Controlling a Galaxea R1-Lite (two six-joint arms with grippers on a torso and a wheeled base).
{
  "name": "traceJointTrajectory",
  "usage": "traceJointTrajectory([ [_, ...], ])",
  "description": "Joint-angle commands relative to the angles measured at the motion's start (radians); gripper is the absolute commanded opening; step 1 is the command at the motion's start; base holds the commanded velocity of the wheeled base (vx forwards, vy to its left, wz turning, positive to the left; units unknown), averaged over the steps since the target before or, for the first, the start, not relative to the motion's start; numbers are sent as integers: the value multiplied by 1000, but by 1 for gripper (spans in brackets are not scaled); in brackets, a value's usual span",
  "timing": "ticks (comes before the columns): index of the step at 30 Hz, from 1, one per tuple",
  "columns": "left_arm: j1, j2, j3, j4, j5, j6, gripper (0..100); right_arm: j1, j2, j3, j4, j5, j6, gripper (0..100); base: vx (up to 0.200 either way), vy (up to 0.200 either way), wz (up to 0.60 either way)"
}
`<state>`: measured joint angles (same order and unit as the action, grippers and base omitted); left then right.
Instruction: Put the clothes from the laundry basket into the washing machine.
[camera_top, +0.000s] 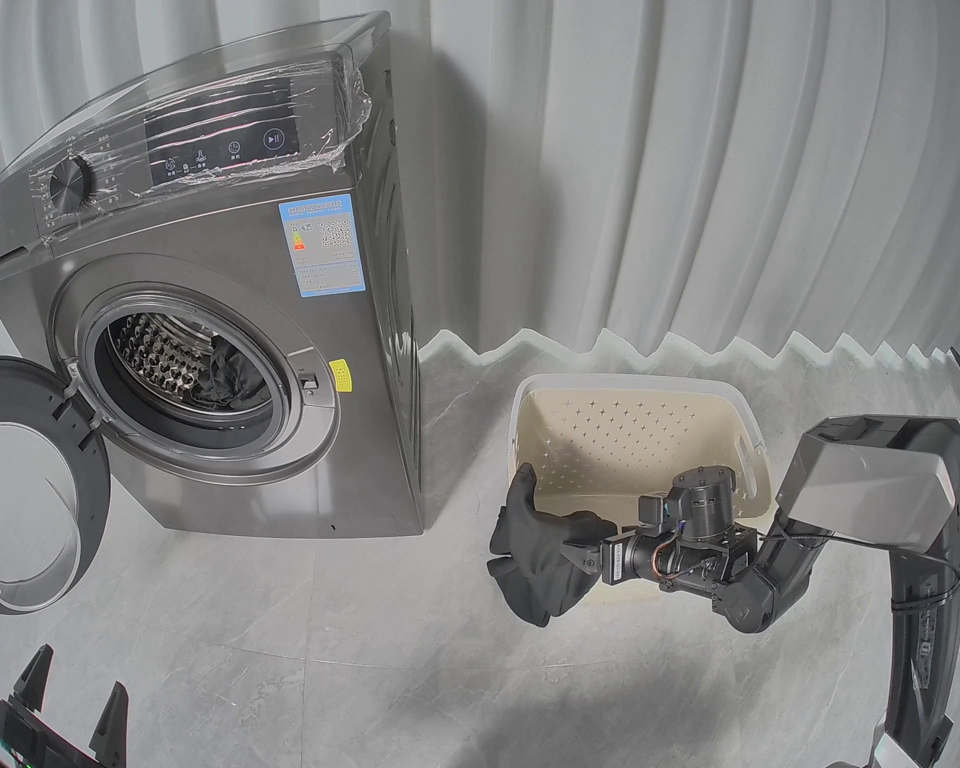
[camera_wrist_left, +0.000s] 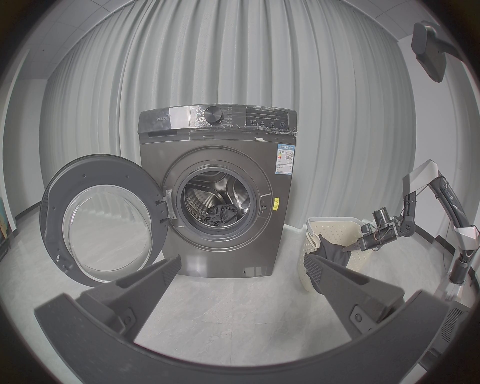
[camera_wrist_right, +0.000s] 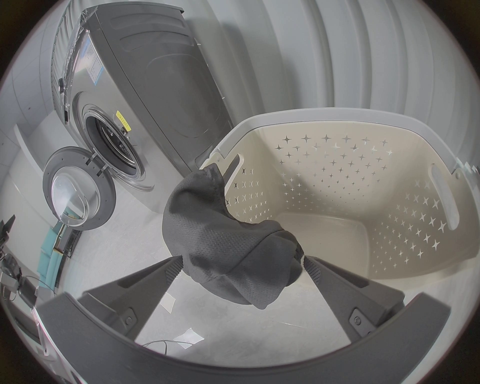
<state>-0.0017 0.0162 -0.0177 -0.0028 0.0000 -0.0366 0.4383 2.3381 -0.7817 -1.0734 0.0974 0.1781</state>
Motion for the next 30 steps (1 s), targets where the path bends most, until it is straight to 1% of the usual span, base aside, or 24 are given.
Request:
traceJointTrajectory([
  [1, 0, -16, 15, 1, 0, 0, 100, 5, 15, -5, 0, -1, 0, 100, 0, 0, 0],
  [10, 0, -16, 15, 0, 0, 0, 100, 23, 43, -24, -22, -1, -2, 100, 0, 0, 0],
  [11, 0, -16, 15, 0, 0, 0, 100, 23, 41, -25, -22, -1, 0, 0, 0, 0, 0],
  [19, 0, -16, 15, 0, 0, 0, 100, 20, 7, -18, -20, -1, -2, 0, 0, 0, 0],
  [24, 0, -16, 15, 0, 0, 0, 100, 22, -25, 4, -19, -1, -2, 0, 0, 0, 0],
  [30, 0, -16, 15, 0, 0, 0, 100, 22, -117, 50, -20, -1, -2, 0, 0, 0, 0],
])
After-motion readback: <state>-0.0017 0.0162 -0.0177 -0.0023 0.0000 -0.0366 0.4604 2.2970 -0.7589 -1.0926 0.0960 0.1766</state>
